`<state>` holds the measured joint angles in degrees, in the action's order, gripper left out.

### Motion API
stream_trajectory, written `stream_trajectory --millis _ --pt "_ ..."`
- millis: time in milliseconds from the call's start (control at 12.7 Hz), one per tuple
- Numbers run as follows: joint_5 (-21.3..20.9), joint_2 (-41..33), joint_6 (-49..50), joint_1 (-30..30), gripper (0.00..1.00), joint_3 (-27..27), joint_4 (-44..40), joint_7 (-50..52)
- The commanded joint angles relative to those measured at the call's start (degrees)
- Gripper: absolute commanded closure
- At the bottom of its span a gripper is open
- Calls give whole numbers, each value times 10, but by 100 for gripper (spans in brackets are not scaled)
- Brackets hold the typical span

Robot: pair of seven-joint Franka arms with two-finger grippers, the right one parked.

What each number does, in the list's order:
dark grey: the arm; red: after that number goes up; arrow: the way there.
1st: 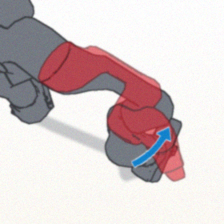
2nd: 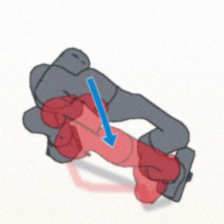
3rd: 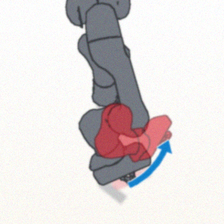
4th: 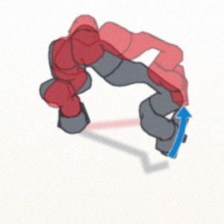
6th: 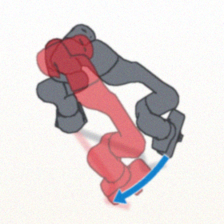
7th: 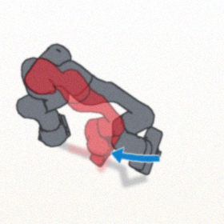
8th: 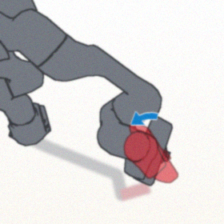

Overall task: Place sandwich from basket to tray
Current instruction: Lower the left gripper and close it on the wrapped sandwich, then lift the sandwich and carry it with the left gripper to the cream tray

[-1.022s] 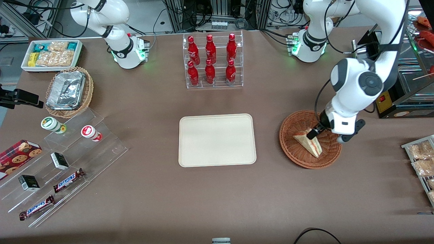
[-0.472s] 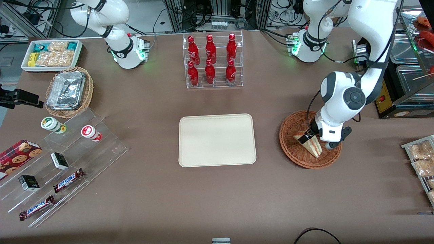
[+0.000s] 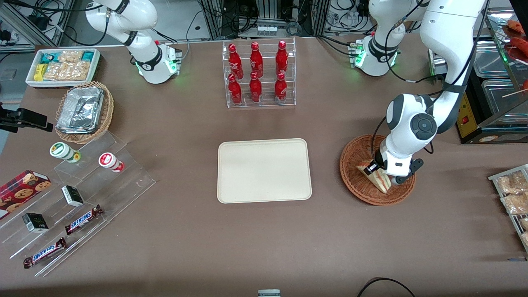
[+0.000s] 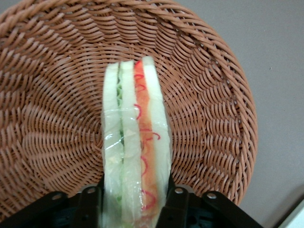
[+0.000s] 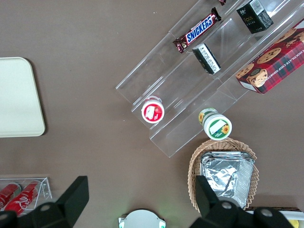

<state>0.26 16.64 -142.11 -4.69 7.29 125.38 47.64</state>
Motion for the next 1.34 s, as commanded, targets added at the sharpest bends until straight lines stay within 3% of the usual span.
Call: stream_trajectory --millis 0,236,551,708,944,1258 --pt "-40 -50 118 -2 100 -3 -36 3" --pt "-43 -63 260 -36 100 11 -156 2" --pt "-35 42 386 -149 100 12 -366 1" --pt "-36 86 381 -213 100 12 -406 26" --pt "-40 196 377 -285 100 12 -530 72" --pt "-42 261 223 -337 100 11 -538 52"
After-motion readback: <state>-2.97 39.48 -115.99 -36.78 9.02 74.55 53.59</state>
